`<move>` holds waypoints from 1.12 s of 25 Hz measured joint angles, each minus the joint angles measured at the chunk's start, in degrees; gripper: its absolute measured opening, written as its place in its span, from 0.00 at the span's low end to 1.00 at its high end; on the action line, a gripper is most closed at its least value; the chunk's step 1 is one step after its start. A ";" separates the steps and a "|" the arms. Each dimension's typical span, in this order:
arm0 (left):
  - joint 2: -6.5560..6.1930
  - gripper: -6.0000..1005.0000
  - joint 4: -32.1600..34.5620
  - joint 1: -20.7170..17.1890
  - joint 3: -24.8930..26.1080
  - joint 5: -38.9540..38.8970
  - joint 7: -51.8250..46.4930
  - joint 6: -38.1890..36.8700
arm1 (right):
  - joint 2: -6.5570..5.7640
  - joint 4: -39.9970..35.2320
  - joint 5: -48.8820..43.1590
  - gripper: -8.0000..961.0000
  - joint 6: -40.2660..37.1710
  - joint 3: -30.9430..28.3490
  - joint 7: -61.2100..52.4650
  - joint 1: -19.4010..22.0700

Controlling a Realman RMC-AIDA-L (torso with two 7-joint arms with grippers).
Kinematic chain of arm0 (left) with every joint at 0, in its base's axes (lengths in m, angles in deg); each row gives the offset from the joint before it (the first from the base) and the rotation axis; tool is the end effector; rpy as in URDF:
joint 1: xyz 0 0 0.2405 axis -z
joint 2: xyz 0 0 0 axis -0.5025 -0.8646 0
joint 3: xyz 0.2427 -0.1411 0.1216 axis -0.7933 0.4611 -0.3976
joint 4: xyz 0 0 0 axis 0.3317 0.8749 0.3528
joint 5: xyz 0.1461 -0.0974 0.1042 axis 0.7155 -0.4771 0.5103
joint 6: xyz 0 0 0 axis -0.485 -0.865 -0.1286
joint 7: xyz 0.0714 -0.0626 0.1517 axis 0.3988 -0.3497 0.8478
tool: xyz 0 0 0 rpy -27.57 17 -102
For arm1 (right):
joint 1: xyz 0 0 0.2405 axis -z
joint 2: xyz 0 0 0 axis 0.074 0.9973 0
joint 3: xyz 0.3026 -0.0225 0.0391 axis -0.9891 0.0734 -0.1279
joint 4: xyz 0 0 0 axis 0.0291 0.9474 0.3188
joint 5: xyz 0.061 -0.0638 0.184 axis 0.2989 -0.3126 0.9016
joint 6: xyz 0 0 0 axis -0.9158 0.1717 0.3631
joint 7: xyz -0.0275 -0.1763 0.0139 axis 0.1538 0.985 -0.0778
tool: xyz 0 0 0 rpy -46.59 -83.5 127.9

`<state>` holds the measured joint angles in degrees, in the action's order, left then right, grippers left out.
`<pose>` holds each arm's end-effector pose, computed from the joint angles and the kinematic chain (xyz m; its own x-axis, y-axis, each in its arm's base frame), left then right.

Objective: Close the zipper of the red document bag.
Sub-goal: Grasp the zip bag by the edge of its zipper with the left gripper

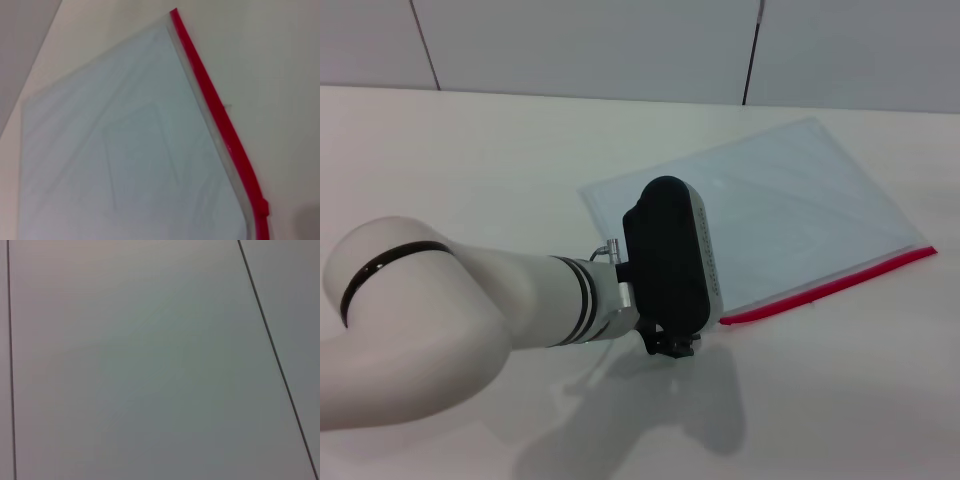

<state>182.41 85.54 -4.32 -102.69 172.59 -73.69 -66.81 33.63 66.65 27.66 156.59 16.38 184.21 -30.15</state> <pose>-0.2042 0.3543 -0.1642 0.9628 -0.0429 -0.2666 -0.1736 -0.8546 -0.4893 0.3627 0.3678 0.0430 0.5517 0.3104 -0.7741 -0.7952 -0.0842 -0.6005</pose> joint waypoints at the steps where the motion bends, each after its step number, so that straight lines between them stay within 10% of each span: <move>1: 0.00 0.89 -0.11 -0.03 0.05 0.00 0.02 0.29 | 0.00 0.01 0.02 0.84 0.00 0.00 0.00 -0.01; 16: 0.00 0.83 -3.83 0.17 0.27 0.01 0.04 4.03 | 0.00 -0.03 0.07 0.84 0.15 0.00 0.00 0.13; 28: 0.01 0.29 -4.78 0.25 0.85 -0.02 0.15 4.90 | 0.00 -0.03 -0.05 0.84 0.15 0.00 0.00 0.18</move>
<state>182.42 80.76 -4.07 -101.84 172.57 -73.53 -61.91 33.63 66.62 27.61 156.75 16.38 184.21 -29.96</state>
